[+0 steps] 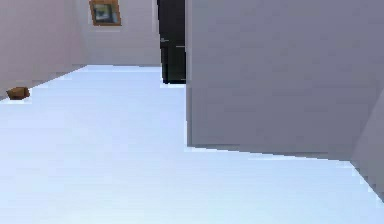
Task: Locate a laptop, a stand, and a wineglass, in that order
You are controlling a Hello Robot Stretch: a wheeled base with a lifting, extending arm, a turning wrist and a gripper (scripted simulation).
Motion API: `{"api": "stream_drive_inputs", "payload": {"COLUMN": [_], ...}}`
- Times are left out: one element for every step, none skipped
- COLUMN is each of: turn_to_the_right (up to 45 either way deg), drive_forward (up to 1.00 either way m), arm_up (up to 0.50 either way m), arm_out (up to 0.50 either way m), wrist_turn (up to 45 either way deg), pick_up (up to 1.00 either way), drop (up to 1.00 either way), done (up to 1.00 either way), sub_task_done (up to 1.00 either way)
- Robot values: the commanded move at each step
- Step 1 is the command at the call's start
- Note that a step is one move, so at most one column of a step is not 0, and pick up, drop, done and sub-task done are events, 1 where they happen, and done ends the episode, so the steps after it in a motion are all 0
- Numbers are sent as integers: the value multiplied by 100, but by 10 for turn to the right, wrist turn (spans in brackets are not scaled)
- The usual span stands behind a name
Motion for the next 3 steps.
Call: {"api": "stream_drive_inputs", "payload": {"turn_to_the_right": [-180, -30, 0], "drive_forward": [0, 0, 100], "arm_up": [0, 0, 0], "arm_out": [0, 0, 0], "wrist_turn": [0, 0, 0], "pick_up": [0, 0, 0], "drop": [0, 0, 0], "done": [0, 0, 0], "sub_task_done": [0, 0, 0]}}
